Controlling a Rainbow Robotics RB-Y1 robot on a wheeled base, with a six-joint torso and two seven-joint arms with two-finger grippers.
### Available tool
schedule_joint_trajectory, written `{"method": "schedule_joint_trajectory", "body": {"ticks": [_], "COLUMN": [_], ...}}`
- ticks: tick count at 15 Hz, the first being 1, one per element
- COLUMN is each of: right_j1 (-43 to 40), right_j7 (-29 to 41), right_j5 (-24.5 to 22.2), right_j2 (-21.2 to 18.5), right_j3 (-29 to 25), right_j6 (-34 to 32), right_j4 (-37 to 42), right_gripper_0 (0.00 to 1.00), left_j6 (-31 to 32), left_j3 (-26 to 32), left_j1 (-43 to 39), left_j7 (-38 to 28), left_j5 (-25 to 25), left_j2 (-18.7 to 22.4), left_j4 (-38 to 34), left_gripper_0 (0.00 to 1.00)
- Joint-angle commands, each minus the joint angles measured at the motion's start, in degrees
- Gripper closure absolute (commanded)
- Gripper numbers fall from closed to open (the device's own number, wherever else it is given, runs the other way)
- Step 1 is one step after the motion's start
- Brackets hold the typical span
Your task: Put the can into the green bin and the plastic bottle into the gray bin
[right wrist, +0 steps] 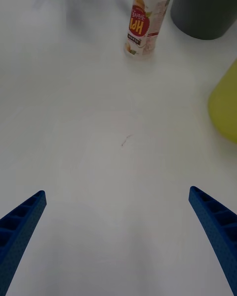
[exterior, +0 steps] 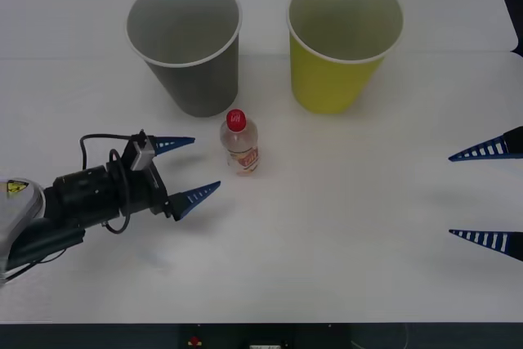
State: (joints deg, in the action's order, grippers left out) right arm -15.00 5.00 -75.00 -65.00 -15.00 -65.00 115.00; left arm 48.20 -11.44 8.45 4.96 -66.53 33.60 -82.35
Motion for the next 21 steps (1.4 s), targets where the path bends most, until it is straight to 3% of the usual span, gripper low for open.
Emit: {"method": "schedule_joint_trajectory", "body": {"ticks": [1, 6, 16, 17, 18, 19, 21], "right_j1": [0.0, 0.0, 0.0, 0.0, 0.0, 0.0, 0.0], "right_j7": [0.0, 0.0, 0.0, 0.0, 0.0, 0.0, 0.0], "right_j5": [0.0, 0.0, 0.0, 0.0, 0.0, 0.0, 0.0], "right_j2": [0.0, 0.0, 0.0, 0.0, 0.0, 0.0, 0.0], "right_j3": [0.0, 0.0, 0.0, 0.0, 0.0, 0.0, 0.0], "right_j6": [0.0, 0.0, 0.0, 0.0, 0.0, 0.0, 0.0], "right_j4": [0.0, 0.0, 0.0, 0.0, 0.0, 0.0, 0.0], "right_gripper_0": [0.0, 0.0, 0.0, 0.0, 0.0, 0.0, 0.0], "left_j6": [-0.12, -1.44, -6.36, -6.36, -6.36, -6.36, -6.01], "left_j3": [-1.22, -3.33, -7.28, -7.37, -7.46, -7.37, -7.46], "left_j1": [3.77, 9.4, 11.59, 11.68, 11.59, 11.59, 11.59], "left_j7": [0.75, 1.54, 1.1, 1.19, 1.19, 1.45, 1.63], "left_j5": [-0.09, -0.53, -0.7, -0.7, -0.7, -0.7, -0.7], "left_j2": [-2.22, -5.83, -7.41, -7.41, -7.41, -7.41, -7.41], "left_j4": [5.1, 10.55, 10.63, 10.63, 10.63, 10.55, 10.63], "left_gripper_0": [0.0, 0.0, 0.0, 0.08, 0.46, 1.0, 1.0]}}
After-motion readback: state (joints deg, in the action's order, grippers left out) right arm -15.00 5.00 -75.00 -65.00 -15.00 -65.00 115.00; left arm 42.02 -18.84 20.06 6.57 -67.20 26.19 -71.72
